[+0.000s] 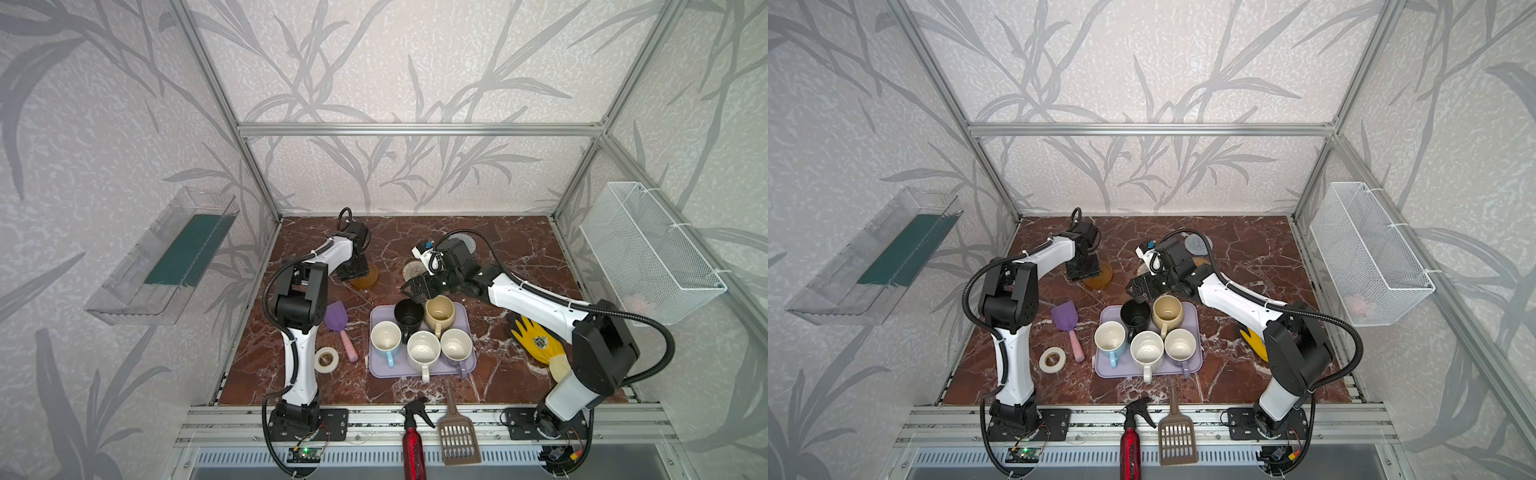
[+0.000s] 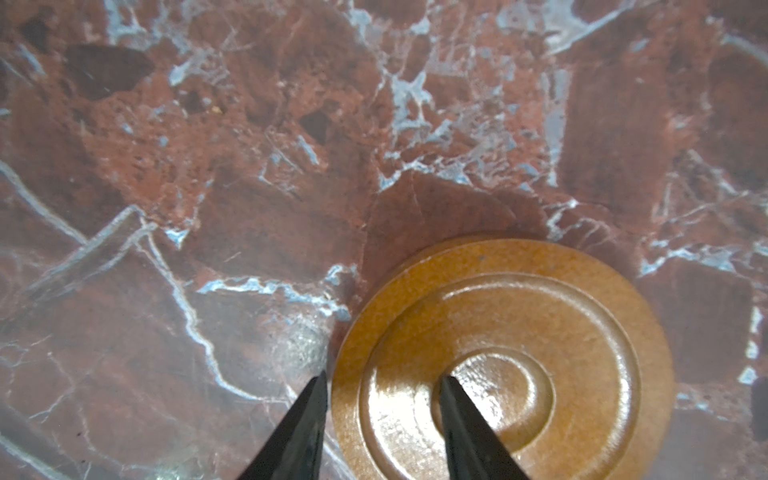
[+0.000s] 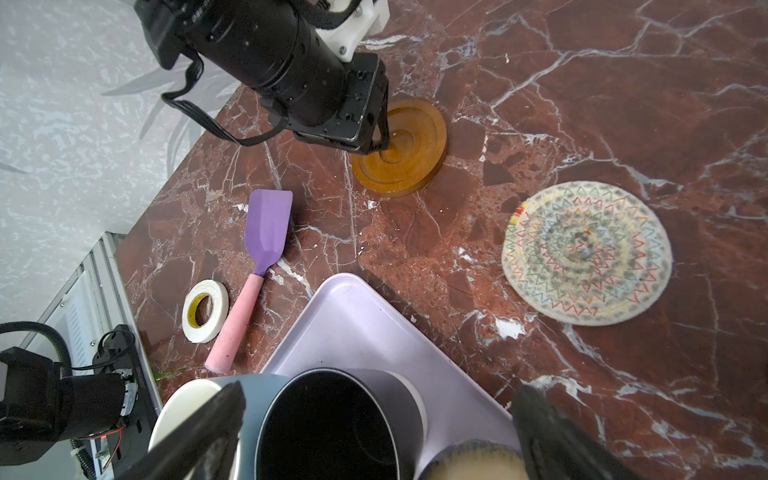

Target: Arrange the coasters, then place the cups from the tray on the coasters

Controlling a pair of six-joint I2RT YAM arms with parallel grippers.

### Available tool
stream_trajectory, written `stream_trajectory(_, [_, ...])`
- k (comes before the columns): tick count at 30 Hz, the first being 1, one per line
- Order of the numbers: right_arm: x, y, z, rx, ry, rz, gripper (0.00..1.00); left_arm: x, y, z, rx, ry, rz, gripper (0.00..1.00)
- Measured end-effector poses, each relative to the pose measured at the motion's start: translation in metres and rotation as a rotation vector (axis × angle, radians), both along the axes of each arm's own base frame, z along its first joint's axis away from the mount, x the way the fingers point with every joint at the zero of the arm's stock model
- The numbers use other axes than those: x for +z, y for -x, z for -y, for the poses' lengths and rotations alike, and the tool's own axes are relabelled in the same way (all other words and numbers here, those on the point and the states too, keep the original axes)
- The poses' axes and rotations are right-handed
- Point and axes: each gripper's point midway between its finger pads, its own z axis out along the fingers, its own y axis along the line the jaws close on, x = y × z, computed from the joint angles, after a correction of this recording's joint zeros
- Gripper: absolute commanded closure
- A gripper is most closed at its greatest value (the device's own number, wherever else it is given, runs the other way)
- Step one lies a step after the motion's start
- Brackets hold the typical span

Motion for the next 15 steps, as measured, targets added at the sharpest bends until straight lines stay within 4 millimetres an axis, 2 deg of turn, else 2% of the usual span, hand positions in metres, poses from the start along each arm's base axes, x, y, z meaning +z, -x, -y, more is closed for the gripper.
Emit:
stream_trajectory(4, [-0.0009,-0.0011,0.0014,-0.015,0.004,-0.005,0.00,0.0000,-0.0003,-0.0018,-0.002,-0.002,0.000,0.48])
stream_trajectory(9, [-0.0019,-0.0030,0.0035,-0.030,0.013,-0.002,0.01,0.0005,-0.0007,-0.0024,-0.010,0.003,-0.001,0.38])
stream_trajectory(15, [-0.0022,-0.0046,0.0059,-0.042,0.025,0.005,0.01,0.0092,-0.0020,-0.0055,-0.014,-0.004,-0.009,0.37])
